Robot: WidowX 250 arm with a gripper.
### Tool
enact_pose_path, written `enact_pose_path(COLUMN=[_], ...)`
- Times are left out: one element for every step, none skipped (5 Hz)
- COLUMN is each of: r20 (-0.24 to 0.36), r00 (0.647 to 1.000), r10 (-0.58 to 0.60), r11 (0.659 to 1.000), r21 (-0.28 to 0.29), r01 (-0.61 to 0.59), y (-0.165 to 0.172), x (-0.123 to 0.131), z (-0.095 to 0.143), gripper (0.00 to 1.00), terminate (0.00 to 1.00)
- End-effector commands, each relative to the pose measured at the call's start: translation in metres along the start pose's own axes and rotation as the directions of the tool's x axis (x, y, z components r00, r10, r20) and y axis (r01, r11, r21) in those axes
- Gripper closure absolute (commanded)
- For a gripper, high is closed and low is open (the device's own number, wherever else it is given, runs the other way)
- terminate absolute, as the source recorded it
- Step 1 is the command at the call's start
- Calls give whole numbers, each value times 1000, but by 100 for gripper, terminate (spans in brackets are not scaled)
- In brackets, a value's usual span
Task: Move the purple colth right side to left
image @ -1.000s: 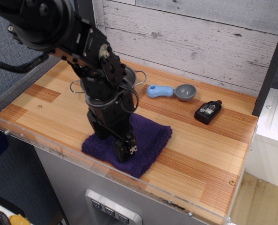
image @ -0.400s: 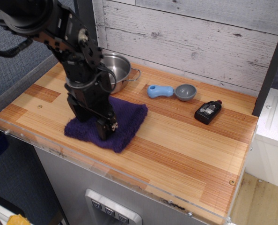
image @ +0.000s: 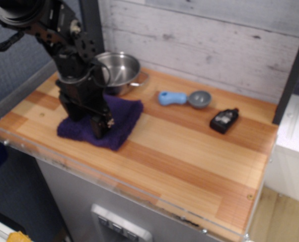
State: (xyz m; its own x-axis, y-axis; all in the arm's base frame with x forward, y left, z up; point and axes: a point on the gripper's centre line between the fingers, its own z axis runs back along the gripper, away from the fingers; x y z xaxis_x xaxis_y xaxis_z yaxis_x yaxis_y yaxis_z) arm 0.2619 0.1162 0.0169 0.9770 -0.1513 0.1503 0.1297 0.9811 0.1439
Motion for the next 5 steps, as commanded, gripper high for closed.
enact_pose_path(r20=[-15,-17,-18,-1,4], r00=[998,997,996,995,994], r10=[55,79,91,99,110], r11=[998,996,995,994,994], r21=[45,53,50,42,20], r01=[-54,-78,-90,-99,-110], y=[36,46,48,44,37], x=[-17,-21,-22,-20,-11], z=[7,9,10,12,19], gripper=[0,0,0,0,0], terminate=[0,0,0,0,0])
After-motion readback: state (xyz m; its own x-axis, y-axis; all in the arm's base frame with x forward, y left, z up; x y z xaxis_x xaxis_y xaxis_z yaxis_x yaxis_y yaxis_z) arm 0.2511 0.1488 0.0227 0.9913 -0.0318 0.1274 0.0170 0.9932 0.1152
